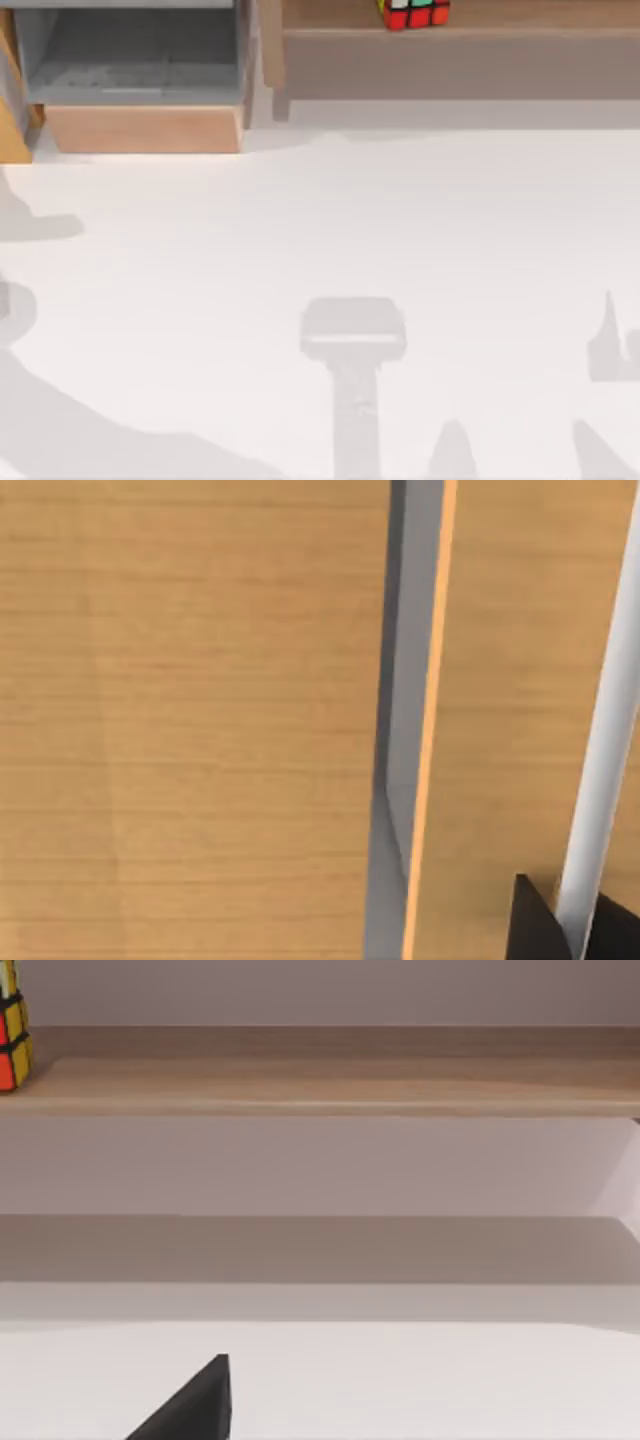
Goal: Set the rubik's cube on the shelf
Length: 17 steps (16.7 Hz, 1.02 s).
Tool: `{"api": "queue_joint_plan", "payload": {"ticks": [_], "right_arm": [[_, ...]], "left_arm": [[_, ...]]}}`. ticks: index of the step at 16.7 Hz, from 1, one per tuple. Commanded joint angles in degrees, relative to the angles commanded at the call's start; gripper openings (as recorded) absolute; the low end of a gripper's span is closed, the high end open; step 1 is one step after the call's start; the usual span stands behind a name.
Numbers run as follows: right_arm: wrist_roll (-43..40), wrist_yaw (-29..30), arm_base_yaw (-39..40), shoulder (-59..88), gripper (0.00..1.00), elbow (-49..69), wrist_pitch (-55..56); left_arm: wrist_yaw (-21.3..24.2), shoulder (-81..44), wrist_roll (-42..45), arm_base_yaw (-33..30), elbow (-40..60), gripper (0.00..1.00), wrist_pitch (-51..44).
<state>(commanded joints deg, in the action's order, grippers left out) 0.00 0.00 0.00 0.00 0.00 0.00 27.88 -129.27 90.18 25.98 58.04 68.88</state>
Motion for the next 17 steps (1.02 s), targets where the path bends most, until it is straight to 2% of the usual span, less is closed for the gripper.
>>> {"api": "queue_joint_plan", "payload": {"ticks": [6,11,17], "right_arm": [[0.0,0.0,0.0,0.0,1.0,0.0,0.0],[0.0,0.0,0.0,0.0,1.0,0.0,0.0],[0.0,0.0,0.0,0.0,1.0,0.0,0.0]], "left_arm": [[-2.87,-5.45,-0.07,-3.01,12.59,0.0,-6.39],[-3.29,-6.02,-0.18,-3.42,13.82,0.0,-7.3],[-3.29,-6.02,-0.18,-3.42,13.82,0.45,-7.3]]}}
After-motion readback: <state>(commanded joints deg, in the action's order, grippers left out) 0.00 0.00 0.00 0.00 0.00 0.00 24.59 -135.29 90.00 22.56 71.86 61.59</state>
